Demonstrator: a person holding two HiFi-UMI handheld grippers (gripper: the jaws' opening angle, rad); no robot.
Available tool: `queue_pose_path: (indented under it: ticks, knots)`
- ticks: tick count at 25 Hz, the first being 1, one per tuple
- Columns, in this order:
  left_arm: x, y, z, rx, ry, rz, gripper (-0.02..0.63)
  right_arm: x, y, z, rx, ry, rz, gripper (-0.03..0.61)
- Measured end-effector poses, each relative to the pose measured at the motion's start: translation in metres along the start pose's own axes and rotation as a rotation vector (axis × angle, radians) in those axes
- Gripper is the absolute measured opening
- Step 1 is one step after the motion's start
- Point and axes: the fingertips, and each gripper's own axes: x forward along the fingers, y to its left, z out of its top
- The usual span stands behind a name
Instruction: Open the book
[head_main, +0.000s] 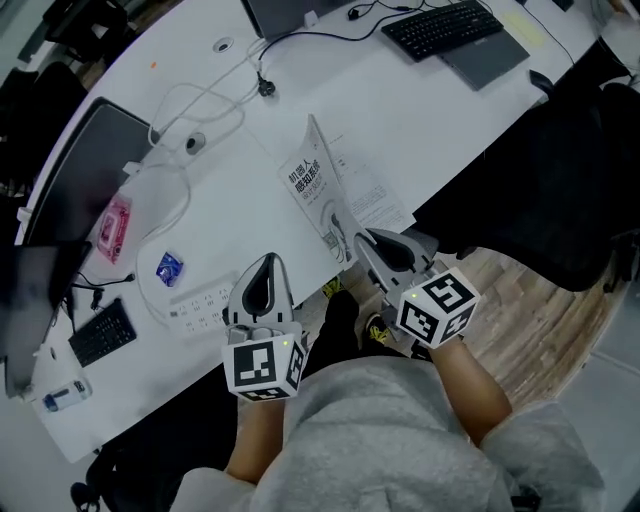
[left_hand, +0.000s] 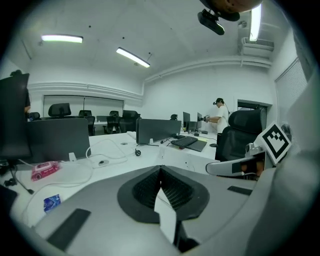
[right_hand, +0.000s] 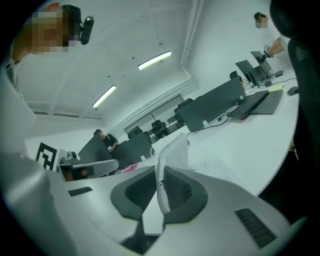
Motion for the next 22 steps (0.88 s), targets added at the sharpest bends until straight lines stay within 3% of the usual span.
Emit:
queue_pose_path:
  ticks: [13, 22]
  knots:
    - [-0.078, 0.040, -0.028, -0.053, -0.039, 0.164, 0.011, 0.045, 0.094, -0.060, -0.217, 0.138, 0.164, 0.054]
    - [-0.106, 0.052, -0.045, -0.071, -0.038, 0.196, 0.010, 0.083, 0.117, -0.137, -0.252, 0.275, 0.173, 0.054]
